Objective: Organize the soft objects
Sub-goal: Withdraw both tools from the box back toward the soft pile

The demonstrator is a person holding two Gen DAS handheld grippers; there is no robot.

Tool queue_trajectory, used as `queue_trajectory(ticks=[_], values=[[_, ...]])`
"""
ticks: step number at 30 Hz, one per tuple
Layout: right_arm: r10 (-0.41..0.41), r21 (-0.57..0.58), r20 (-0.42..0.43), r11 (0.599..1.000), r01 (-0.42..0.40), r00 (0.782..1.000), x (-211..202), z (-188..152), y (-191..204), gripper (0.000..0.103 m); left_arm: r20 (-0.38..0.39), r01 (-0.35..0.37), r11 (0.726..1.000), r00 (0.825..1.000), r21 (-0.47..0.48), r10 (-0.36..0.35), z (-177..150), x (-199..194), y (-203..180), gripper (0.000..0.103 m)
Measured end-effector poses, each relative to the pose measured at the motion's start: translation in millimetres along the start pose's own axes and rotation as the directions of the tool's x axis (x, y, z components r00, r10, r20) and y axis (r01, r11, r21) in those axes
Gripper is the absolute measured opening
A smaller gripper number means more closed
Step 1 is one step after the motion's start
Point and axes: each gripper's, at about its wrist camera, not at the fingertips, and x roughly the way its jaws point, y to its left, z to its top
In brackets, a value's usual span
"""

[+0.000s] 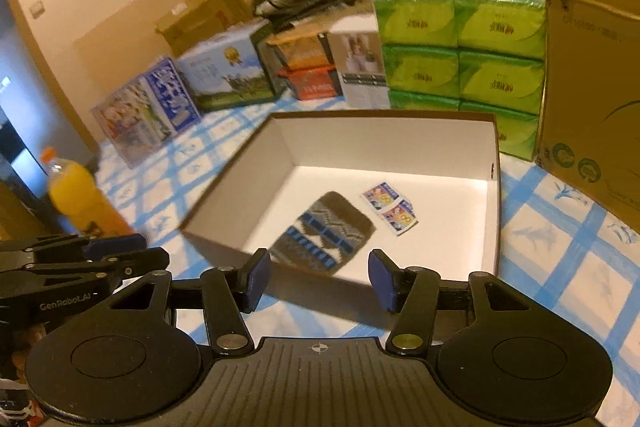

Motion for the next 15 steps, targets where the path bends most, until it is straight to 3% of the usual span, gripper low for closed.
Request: queue_trajectory(ticks=[10,15], values=[[0.063,0.002,0.094,0.998,-0.064,0.994,-77,-34,14,0.064,0.06,0.022,1.0,0.998,-0.003,-0.022,-26,-79,-30,0.04],[0.045,0.002,0.119,0.999,-0.046,0.992,-111,-58,18,0.064,0.096,0.027,1.0,0.995,0.013,-0.029,-45,-113,-48,0.046]])
